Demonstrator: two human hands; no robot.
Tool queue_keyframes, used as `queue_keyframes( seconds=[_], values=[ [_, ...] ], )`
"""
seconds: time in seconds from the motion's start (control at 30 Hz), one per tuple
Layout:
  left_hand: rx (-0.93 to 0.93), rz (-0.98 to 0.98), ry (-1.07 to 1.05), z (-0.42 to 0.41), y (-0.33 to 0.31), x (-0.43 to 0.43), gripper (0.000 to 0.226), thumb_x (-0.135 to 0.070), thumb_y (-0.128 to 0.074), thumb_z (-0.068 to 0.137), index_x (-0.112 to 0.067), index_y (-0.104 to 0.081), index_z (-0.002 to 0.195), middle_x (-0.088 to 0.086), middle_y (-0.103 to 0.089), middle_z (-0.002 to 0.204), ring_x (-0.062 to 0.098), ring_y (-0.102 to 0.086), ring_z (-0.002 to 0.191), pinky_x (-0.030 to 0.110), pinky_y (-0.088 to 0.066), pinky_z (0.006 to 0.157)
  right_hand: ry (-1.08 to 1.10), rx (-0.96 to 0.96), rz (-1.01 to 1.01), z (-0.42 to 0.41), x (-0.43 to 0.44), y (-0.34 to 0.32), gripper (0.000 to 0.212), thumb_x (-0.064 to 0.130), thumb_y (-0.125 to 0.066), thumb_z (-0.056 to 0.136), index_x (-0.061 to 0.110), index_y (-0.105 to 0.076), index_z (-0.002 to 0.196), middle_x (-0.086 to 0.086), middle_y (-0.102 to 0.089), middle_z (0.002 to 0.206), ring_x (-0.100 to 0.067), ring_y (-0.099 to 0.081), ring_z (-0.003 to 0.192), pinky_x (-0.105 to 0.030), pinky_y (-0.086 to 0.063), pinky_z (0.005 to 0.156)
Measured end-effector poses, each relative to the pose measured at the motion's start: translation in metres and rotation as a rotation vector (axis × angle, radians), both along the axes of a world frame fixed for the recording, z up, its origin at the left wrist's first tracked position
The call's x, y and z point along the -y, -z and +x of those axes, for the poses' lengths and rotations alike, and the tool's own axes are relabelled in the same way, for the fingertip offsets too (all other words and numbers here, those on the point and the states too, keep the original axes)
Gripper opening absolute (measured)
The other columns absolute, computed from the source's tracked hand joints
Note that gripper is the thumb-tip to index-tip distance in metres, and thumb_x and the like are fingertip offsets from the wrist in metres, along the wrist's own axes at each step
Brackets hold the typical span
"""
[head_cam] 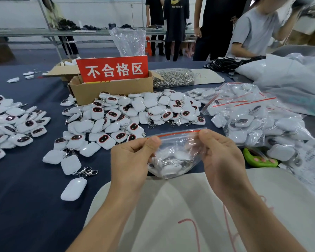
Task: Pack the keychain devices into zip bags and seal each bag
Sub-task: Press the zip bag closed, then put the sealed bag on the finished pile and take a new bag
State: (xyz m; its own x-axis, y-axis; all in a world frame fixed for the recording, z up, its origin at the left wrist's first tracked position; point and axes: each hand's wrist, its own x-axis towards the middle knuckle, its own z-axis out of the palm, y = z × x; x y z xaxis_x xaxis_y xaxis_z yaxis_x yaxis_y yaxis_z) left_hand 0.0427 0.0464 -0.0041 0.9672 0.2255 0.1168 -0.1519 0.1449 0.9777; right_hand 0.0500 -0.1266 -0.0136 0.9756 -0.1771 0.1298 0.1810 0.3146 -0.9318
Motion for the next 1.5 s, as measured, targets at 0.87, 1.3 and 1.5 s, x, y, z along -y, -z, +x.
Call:
queue_keyframes(
  seconds=[0.87,1.3,1.5],
  values=[
    [0.118,0.491,0.369,0.021,-0.034,0.108,0.027,-0.053,-0.06,0.087,-0.028,-0.071,0.09,-0.018,-0.07,0.073,-0.003,-0.061,0.063,0.013,-0.041,0.056,0.198,-0.219,-0.211,-0.042,0.07,-0.044,0.025,0.032,-0.066,0.098,0.014,-0.073,0.114,-0.014,-0.077,0.109,-0.033,-0.074,0.103,-0.056,-0.06,0.093],
    [0.023,0.447,0.537,0.068,-0.024,0.229,0.072,-0.024,-0.066,0.086,-0.031,-0.042,0.154,-0.016,-0.055,0.134,0.018,-0.06,0.115,0.036,-0.053,0.098,0.556,-0.234,-1.182,-0.023,0.147,-0.039,0.061,0.004,-0.06,0.093,0.014,-0.046,0.151,-0.012,-0.033,0.164,-0.03,-0.03,0.151,-0.035,-0.025,0.12],
    [0.085,0.653,0.357,0.077,0.002,0.186,0.057,-0.021,-0.059,0.092,-0.029,-0.052,0.147,-0.005,-0.056,0.148,0.01,-0.053,0.126,0.022,-0.041,0.1,0.519,0.103,-1.283,-0.045,0.102,-0.01,0.036,0.004,-0.043,0.078,0.01,-0.075,0.094,-0.012,-0.072,0.109,-0.031,-0.059,0.108,-0.038,-0.044,0.097]
  ],
)
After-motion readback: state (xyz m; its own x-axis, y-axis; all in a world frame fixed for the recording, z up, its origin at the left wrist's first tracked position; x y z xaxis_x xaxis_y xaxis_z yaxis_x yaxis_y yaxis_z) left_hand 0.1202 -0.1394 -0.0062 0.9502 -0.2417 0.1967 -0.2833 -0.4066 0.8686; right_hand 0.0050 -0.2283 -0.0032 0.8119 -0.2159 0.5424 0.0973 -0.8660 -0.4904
